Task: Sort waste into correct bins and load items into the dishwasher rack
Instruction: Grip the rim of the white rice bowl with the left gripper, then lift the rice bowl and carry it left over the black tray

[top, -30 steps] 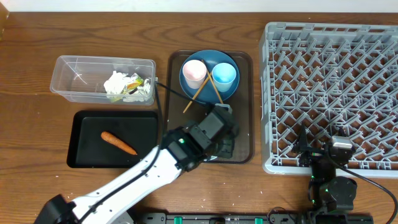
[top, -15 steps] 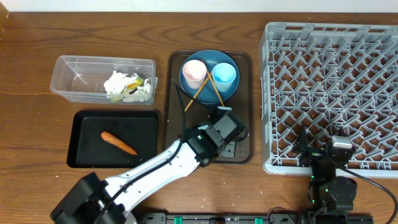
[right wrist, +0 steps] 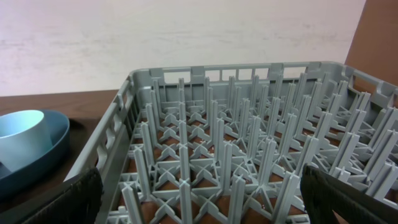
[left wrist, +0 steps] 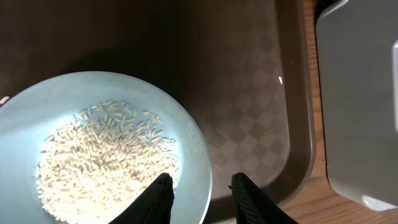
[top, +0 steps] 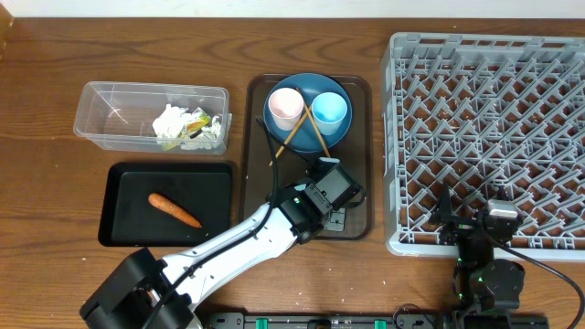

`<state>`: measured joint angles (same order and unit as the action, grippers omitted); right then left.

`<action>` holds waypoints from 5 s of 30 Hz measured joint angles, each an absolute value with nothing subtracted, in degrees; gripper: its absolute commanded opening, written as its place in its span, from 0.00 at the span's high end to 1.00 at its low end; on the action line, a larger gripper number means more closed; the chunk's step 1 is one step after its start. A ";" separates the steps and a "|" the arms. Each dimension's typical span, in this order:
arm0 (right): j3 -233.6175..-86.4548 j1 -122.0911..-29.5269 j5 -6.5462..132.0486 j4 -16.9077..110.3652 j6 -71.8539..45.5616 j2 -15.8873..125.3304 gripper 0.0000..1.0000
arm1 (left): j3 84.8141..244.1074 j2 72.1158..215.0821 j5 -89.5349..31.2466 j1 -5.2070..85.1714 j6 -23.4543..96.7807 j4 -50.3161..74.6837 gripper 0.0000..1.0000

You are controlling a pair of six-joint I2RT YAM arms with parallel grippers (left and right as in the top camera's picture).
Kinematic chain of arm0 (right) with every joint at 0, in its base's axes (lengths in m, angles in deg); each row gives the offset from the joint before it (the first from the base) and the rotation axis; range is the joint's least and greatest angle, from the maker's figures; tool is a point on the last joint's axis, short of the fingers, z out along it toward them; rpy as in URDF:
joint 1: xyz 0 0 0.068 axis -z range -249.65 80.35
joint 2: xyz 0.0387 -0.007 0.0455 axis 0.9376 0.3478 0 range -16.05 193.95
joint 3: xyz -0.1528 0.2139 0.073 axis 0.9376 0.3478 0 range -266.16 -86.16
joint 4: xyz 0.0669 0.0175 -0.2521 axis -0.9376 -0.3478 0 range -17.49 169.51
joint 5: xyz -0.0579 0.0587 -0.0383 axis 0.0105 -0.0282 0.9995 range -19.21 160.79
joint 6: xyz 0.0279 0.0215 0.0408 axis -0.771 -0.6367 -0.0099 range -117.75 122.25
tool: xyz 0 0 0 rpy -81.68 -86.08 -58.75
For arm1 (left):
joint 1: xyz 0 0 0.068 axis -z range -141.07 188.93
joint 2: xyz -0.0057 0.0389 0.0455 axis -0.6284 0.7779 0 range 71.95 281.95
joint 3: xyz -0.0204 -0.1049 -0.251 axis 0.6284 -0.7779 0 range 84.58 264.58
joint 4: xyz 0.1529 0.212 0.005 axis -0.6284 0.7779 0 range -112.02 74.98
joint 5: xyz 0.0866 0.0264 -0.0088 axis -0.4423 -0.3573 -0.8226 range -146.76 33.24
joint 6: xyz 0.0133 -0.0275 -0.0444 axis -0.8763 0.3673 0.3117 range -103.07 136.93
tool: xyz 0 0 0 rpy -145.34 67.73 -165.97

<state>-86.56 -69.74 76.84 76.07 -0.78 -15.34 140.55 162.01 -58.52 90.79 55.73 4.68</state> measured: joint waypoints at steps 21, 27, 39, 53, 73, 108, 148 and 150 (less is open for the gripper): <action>-86.56 -69.74 76.84 76.09 -0.78 -15.34 0.01 | 140.55 167.85 -58.48 92.52 56.15 4.50 0.66; -86.56 -69.74 76.84 76.09 -0.78 -15.34 0.01 | 140.55 167.85 -58.52 92.52 56.15 4.50 0.66; -86.56 -69.74 76.84 76.09 -0.78 -15.34 0.01 | 140.55 167.85 -60.18 92.52 56.17 1.94 0.66; -86.56 -69.74 76.84 76.09 -0.78 -15.34 0.01 | 140.55 168.66 -60.18 92.52 56.15 1.55 0.66; -86.56 -69.74 76.84 76.09 -0.78 -15.34 0.01 | 140.53 169.99 -62.28 92.52 56.17 0.79 0.77; -86.56 -69.74 76.84 76.09 -0.78 -15.34 0.01 | 140.53 169.88 -62.34 92.52 56.30 2.12 0.86; -86.56 -69.74 76.84 76.09 -0.78 -15.34 0.01 | 140.53 157.97 -63.11 89.15 51.38 11.12 0.94; -86.56 -69.74 76.84 76.09 -0.78 -15.34 0.01 | 140.53 156.40 -63.13 87.73 51.36 12.33 0.94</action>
<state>-86.56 -69.74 76.84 76.09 -0.78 -15.34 140.53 156.40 -63.13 87.73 51.36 12.33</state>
